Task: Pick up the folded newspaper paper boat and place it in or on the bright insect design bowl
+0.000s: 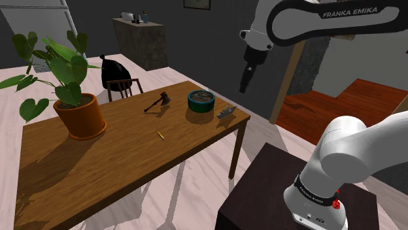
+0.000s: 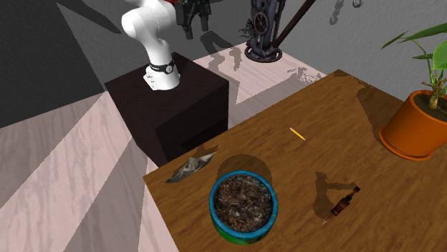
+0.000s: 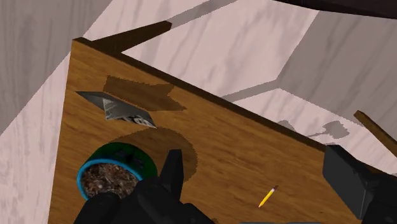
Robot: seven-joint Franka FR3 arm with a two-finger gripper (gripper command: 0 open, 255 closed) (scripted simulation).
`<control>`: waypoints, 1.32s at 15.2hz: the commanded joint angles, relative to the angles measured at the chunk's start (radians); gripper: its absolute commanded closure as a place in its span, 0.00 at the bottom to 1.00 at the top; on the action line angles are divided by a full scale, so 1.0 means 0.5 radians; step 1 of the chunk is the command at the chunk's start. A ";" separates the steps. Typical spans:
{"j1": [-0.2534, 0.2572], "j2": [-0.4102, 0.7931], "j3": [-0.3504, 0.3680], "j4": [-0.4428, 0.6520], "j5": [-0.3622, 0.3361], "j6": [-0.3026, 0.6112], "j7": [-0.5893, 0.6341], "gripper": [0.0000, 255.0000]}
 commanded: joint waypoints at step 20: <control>0.198 1.158 -0.976 -0.101 -0.170 1.468 -1.725 0.00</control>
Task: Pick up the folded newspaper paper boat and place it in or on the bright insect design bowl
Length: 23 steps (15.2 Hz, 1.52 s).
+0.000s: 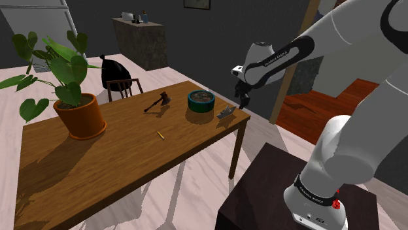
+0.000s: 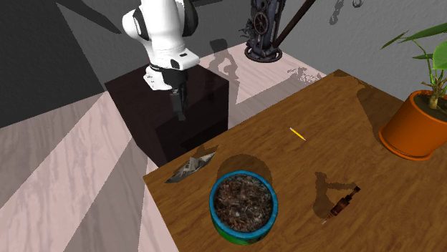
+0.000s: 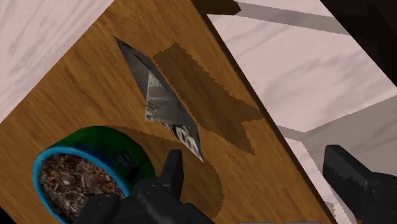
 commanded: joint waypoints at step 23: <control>-0.314 1.264 0.286 0.680 1.448 0.519 -1.805 0.00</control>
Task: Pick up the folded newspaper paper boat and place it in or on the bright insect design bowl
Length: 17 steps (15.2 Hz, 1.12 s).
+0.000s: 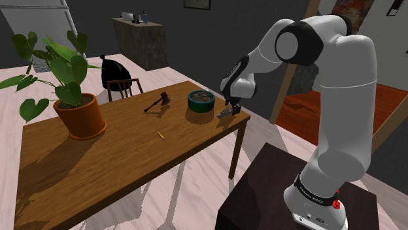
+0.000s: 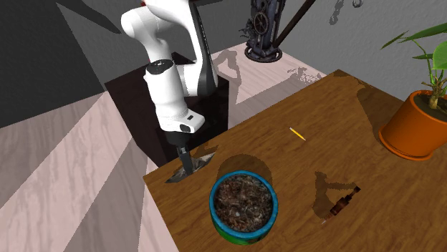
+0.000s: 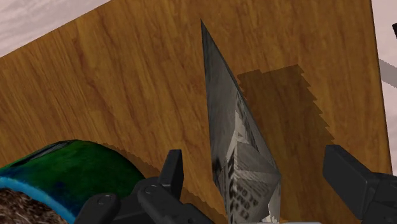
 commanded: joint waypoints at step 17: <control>0.092 -0.113 -0.117 -0.016 -0.127 -0.097 0.102 1.00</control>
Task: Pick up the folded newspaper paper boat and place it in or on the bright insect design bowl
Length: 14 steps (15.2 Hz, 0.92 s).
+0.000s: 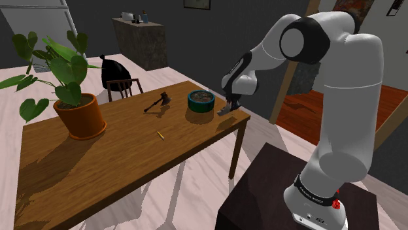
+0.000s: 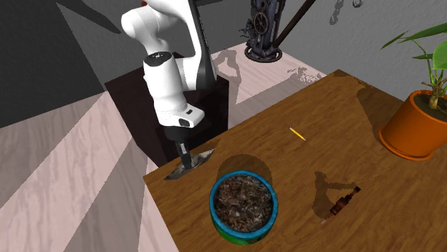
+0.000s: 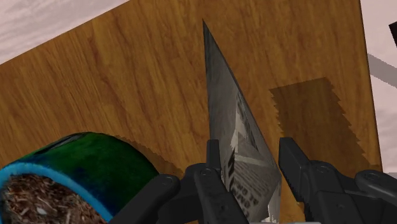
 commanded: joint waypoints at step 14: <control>0.205 -0.325 -0.268 0.023 -0.414 -0.313 0.309 1.00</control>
